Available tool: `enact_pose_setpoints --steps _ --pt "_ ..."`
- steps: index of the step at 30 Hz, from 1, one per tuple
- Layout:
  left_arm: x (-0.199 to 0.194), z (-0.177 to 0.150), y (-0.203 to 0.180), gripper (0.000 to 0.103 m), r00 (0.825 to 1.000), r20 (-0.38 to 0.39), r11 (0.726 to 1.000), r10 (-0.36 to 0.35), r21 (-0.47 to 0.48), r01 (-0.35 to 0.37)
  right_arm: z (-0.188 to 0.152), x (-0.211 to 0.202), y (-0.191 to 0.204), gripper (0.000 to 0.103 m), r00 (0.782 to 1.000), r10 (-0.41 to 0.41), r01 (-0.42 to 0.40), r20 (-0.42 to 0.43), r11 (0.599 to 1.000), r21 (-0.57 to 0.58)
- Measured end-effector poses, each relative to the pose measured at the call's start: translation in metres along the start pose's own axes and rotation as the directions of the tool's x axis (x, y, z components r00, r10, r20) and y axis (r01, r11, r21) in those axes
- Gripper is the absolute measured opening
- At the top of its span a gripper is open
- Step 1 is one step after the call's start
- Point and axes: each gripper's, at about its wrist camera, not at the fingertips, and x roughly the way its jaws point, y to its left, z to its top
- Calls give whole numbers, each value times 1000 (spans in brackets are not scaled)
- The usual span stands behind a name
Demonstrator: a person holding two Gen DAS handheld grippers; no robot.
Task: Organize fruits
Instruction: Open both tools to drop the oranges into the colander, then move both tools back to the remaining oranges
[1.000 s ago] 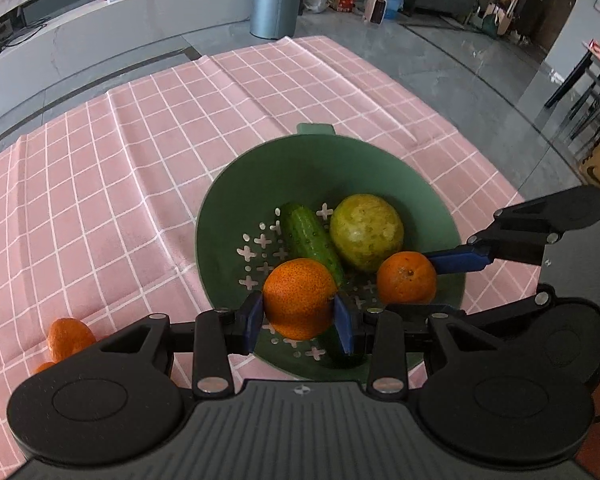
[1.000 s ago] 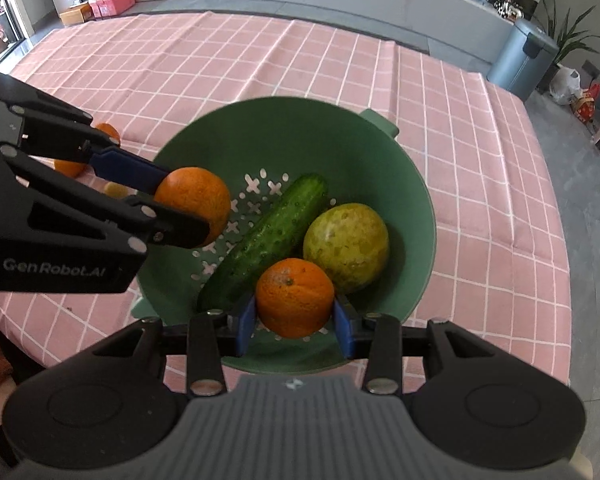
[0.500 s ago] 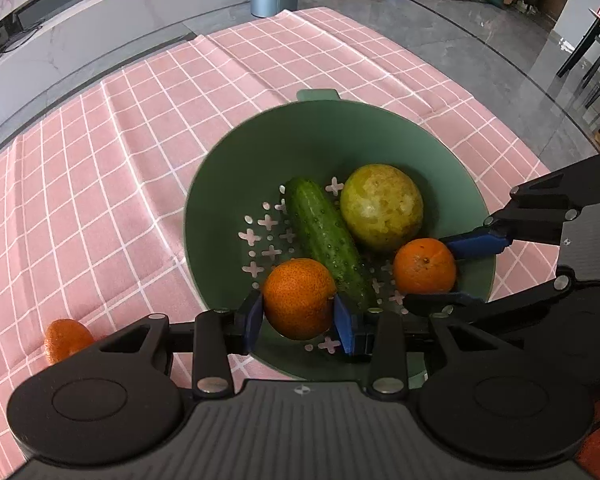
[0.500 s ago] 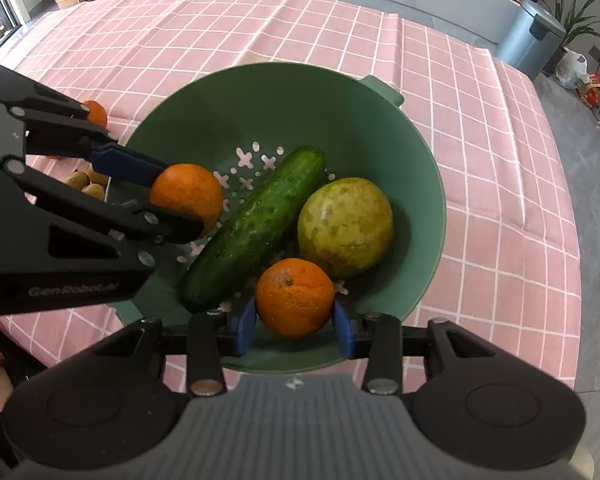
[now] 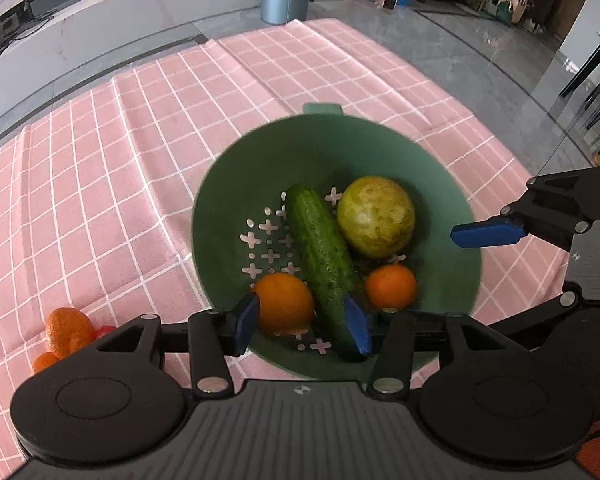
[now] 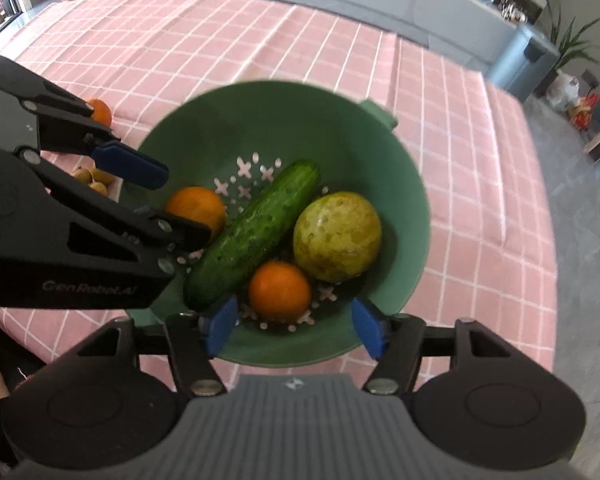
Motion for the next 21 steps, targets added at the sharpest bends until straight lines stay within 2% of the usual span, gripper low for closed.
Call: enact_pose_setpoints --steps 3,7,9,13,16,18,21 --pt "-15 -1 0 58 999 33 1000 -4 -9 4 0 -11 3 61 1000 -22 22 21 1000 -12" --pt "-42 -8 4 58 994 109 1000 3 -31 1 -2 -33 8 62 994 -57 56 97 998 10" --pt "-55 -12 8 58 989 146 999 17 -45 -10 -5 -45 12 65 986 -70 63 153 997 53" --pt "-82 -22 12 58 971 235 998 53 -39 -45 -11 -59 21 65 967 -87 57 238 990 131" --pt "-99 -31 16 58 954 290 997 72 -26 -67 -17 -67 32 65 947 -91 34 308 982 185" --pt "-108 -40 21 58 945 320 997 75 -33 -68 -22 -72 40 68 924 -77 -9 374 975 223" --pt "-116 -51 29 58 935 344 997 81 -47 -69 -28 -75 57 70 897 -88 -29 434 966 256"
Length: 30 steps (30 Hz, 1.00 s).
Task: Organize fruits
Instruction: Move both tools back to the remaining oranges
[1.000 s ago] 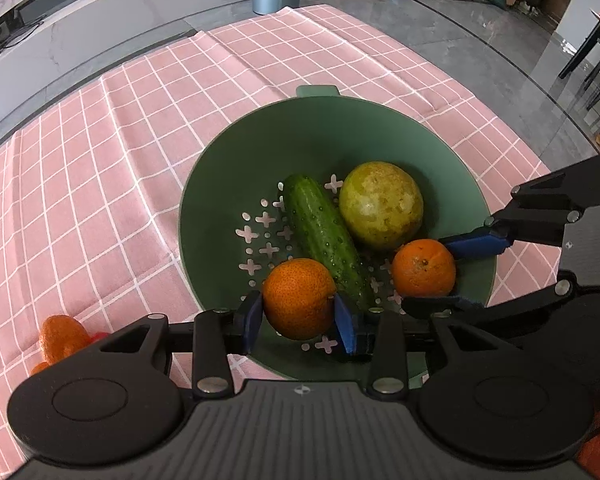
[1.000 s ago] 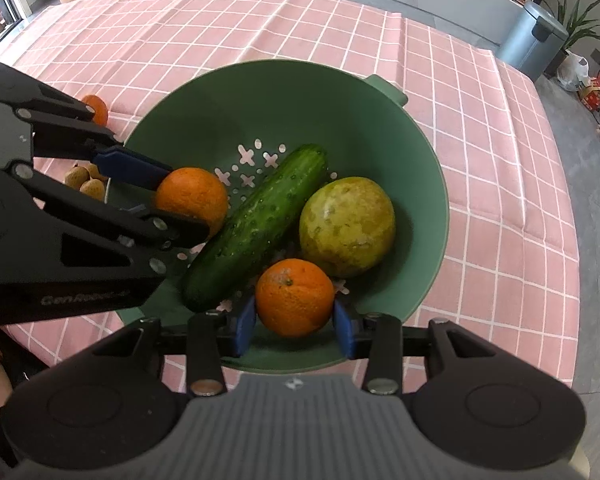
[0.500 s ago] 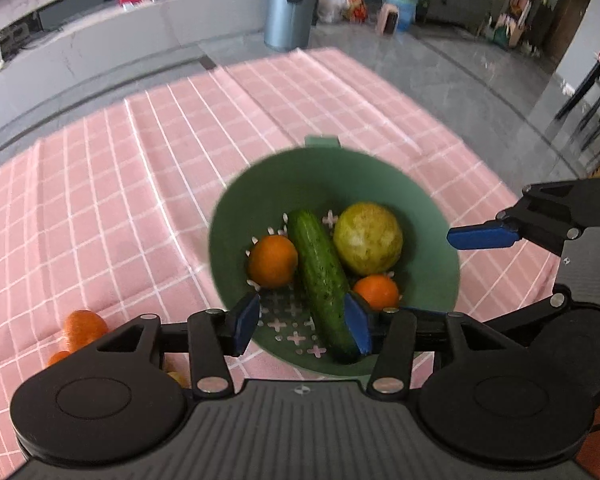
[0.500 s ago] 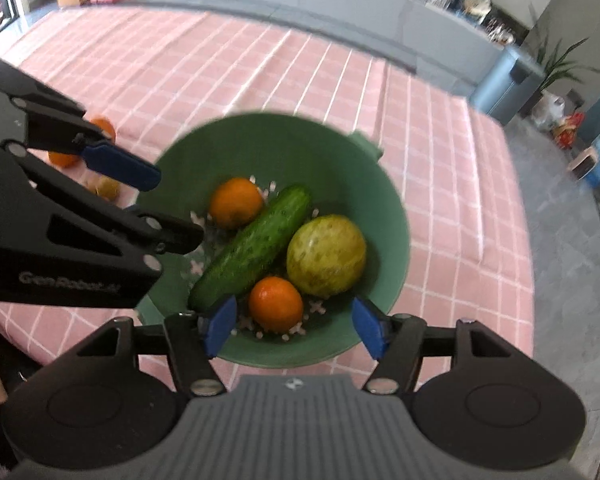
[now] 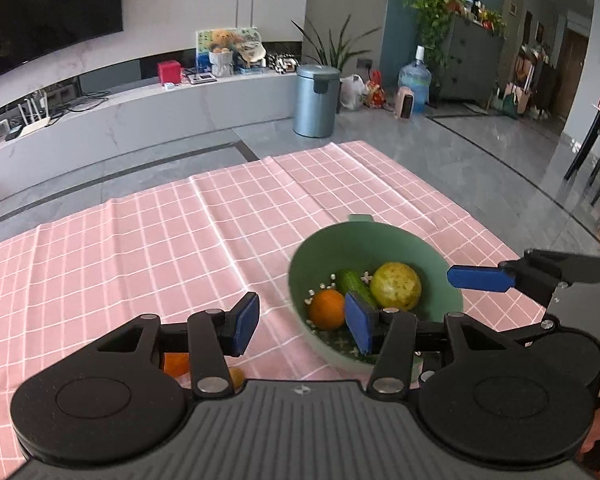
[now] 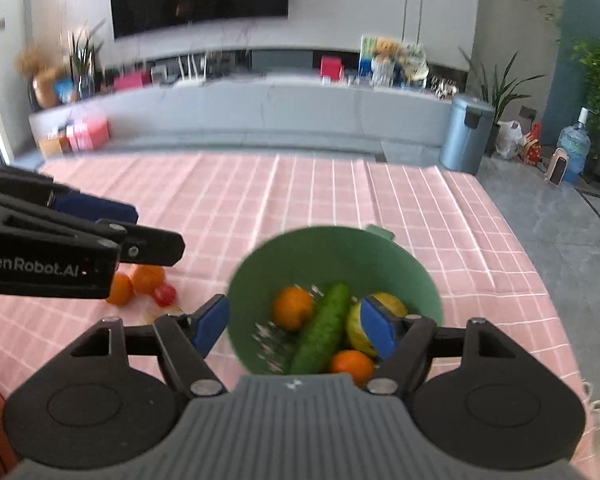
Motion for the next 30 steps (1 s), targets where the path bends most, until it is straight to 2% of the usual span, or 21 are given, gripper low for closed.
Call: enact_pose_setpoints --steps 4,8,14,23,30 --pt "-8 -11 13 58 999 11 999 32 5 -32 -10 4 22 70 999 10 -11 41 999 33" --pt "-12 -20 26 58 999 -3 999 52 9 -52 -20 11 37 69 998 55 -57 36 996 70" --pt "-13 -29 52 58 997 -20 997 73 -2 -73 -23 24 70 68 995 103 -103 14 995 6" --pt "-6 -42 118 58 998 -34 984 48 -171 -53 -11 59 101 56 990 142 -143 -22 986 -82" --pt "14 -58 150 58 996 -89 964 29 -260 -51 -10 94 123 49 981 177 -186 -78 973 -135"
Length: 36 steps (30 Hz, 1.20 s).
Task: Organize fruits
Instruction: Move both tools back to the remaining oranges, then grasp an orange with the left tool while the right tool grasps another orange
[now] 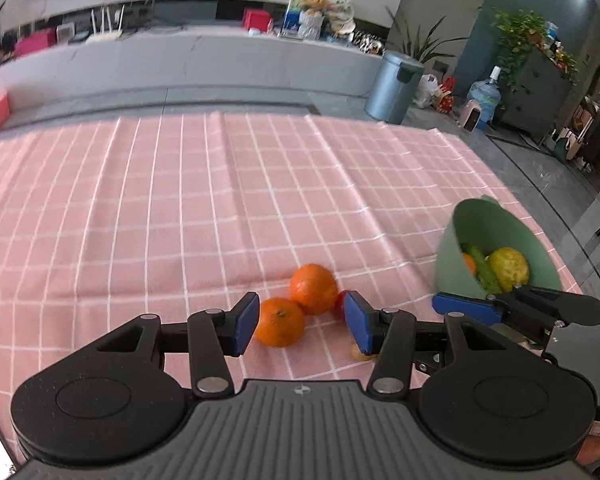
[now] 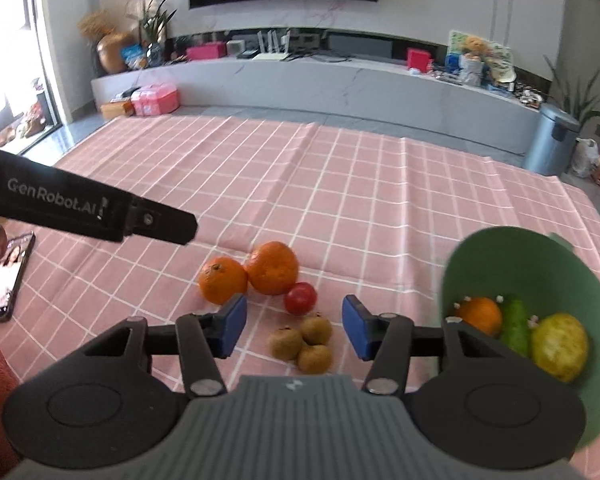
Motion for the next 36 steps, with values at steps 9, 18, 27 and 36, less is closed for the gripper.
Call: enact_pose_setpoints --steps 9,18,27,36 --pt "38 -11 8 58 994 -111 1000 17 20 -15 7 49 1 43 997 12 -22 -80 992 -127" --pt "68 -13 9 59 987 -163 1000 8 22 -5 8 72 0 43 994 8 -35 -106 965 -260" --pt "83 -13 8 51 985 -166 999 36 46 -29 7 80 4 43 996 15 -45 -93 945 -325" --pt "64 -8 25 49 995 -88 997 50 -58 -55 14 82 17 45 997 28 -52 -65 914 -403"
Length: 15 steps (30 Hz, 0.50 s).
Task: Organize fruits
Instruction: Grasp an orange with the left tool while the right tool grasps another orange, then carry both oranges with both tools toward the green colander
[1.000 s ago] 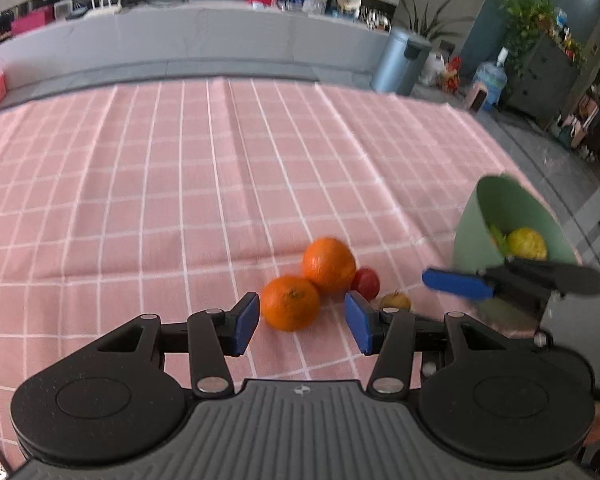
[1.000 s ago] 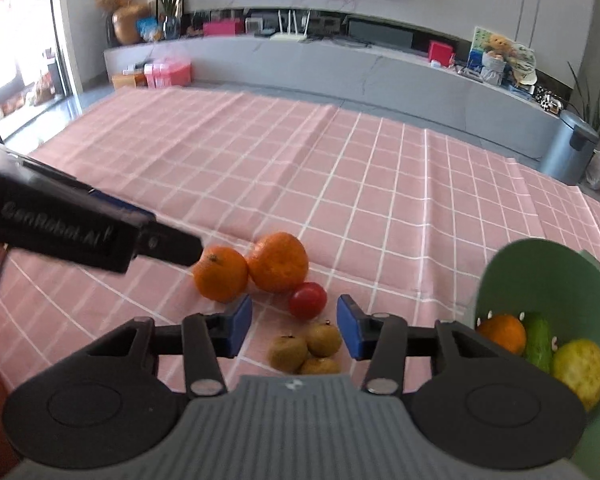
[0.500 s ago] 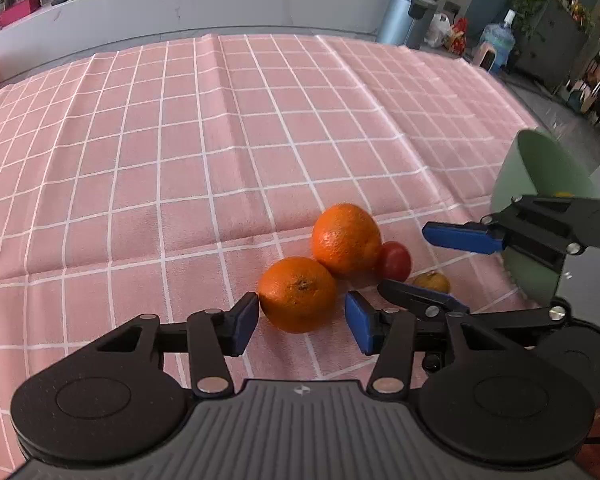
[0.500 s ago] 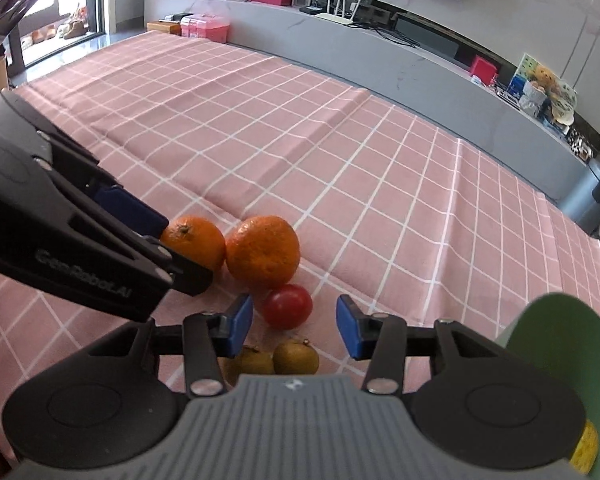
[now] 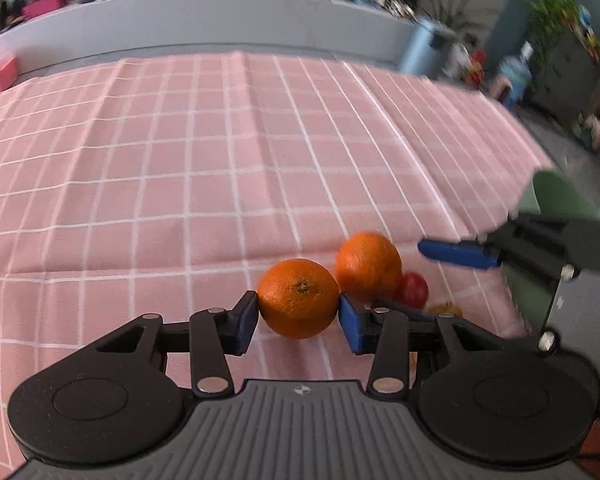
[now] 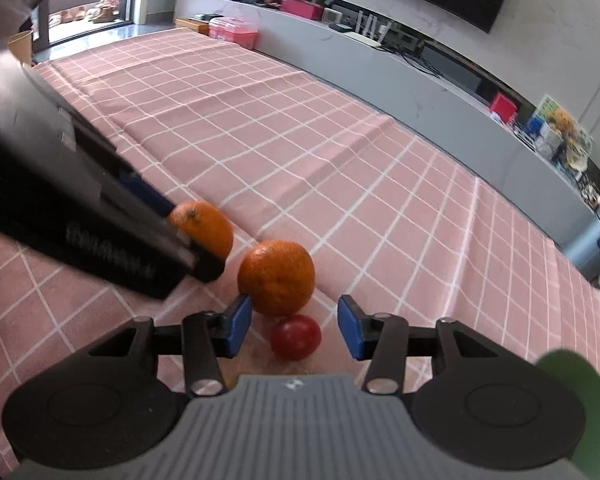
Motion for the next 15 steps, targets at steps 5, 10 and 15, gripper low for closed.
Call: enact_pose_setpoints --steps 5,10,15 --pt "-6 2 9 49 1000 25 999 5 -34 -4 9 6 4 45 1000 10 -10 2 1000 -11" --pt "-9 2 10 49 1000 28 999 6 -47 -4 14 11 6 43 1000 26 -25 -9 999 24" --pt "-12 0 12 49 999 40 998 14 -57 -12 15 10 9 40 1000 15 -14 -14 999 36"
